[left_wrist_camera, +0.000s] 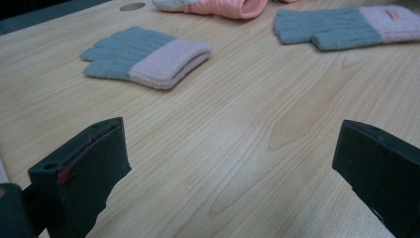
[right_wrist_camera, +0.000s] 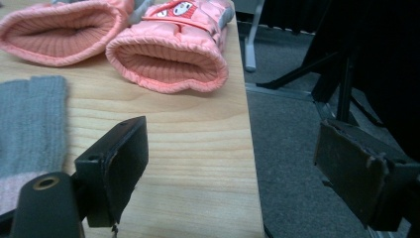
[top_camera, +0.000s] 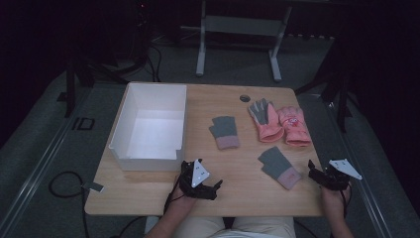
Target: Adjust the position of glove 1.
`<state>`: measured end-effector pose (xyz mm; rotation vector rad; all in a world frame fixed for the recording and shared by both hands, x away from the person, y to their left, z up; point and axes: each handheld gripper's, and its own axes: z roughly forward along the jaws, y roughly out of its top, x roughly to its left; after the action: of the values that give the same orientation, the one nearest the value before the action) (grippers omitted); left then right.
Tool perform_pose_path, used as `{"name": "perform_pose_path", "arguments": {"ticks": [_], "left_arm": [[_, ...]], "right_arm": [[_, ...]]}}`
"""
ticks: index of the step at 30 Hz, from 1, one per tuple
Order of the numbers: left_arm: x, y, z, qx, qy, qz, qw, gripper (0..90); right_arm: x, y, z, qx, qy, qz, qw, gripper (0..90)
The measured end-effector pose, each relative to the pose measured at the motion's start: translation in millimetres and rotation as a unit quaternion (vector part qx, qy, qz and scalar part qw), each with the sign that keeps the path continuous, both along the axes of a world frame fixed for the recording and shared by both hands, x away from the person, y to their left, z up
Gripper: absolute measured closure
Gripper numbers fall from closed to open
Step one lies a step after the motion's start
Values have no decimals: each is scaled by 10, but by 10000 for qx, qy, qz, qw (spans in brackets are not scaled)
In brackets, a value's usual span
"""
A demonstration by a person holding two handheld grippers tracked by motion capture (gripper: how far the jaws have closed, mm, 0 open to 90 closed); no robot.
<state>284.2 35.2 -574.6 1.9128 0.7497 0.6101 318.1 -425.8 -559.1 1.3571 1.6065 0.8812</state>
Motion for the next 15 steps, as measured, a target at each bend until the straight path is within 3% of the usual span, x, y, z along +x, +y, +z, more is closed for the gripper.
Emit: {"name": "perform_pose_path", "arguments": {"ticks": [3, 9, 15], "left_arm": [[2, -20, -1, 97, 13, -8, 10000, 4], [-4, -15, -2, 76, -11, -8, 10000, 4], [5, 2, 1, -18, 65, -100, 9999, 4]], "right_arm": [[0, -8, 1, 27, -2, 13, 10000, 135], [7, -43, 4, 202, 36, -3, 9998, 145], [29, -22, 2, 191, 275, 192, 9993, 145]]}}
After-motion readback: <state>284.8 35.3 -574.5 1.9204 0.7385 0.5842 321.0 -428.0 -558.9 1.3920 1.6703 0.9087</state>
